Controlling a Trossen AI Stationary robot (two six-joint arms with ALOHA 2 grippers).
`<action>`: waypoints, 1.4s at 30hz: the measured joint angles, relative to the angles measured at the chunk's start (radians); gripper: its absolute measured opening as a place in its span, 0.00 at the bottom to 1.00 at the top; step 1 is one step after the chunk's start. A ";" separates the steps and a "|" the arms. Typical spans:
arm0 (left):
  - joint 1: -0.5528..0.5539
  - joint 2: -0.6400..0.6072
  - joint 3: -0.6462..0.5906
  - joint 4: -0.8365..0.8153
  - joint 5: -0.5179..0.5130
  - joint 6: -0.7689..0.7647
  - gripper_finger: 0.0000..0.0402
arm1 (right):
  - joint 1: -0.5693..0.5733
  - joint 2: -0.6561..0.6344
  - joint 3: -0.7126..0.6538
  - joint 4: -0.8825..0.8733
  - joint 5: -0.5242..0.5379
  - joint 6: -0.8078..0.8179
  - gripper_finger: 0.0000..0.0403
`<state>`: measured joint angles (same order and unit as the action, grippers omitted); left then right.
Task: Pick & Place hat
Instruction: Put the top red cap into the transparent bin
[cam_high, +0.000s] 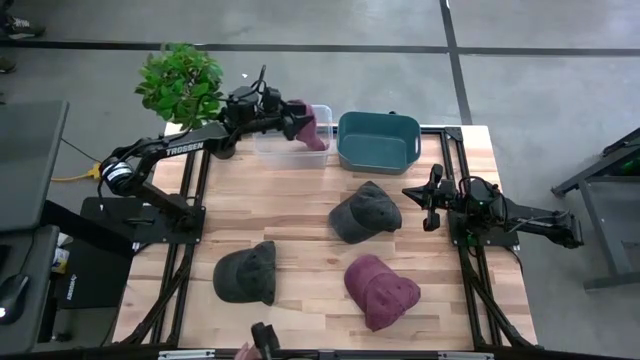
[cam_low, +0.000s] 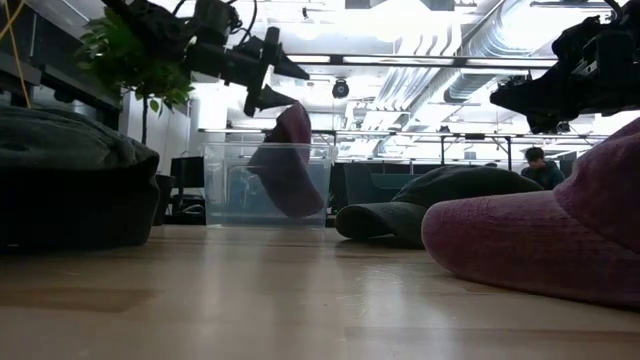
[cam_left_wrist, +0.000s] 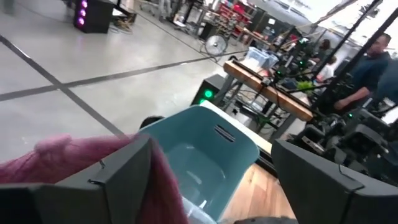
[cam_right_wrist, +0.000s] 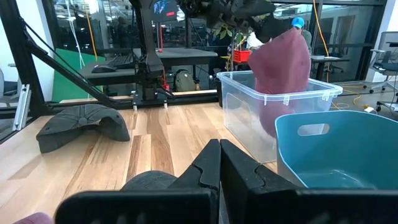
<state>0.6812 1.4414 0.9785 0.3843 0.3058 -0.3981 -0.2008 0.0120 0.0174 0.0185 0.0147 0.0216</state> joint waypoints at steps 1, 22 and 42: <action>-0.008 0.000 0.007 -0.006 -0.013 0.000 0.79 | 0.000 0.000 0.000 0.000 0.000 0.000 0.00; -0.063 -0.008 0.246 -0.346 -0.091 -0.283 0.72 | 0.000 0.000 0.000 0.000 0.000 0.000 0.00; -0.313 0.001 0.265 -0.584 -0.368 -0.402 0.01 | 0.000 0.000 0.000 0.000 0.000 0.000 0.00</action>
<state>0.3687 1.4425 1.2438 -0.1994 -0.0623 -0.8001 -0.2010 0.0120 0.0174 0.0189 0.0144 0.0213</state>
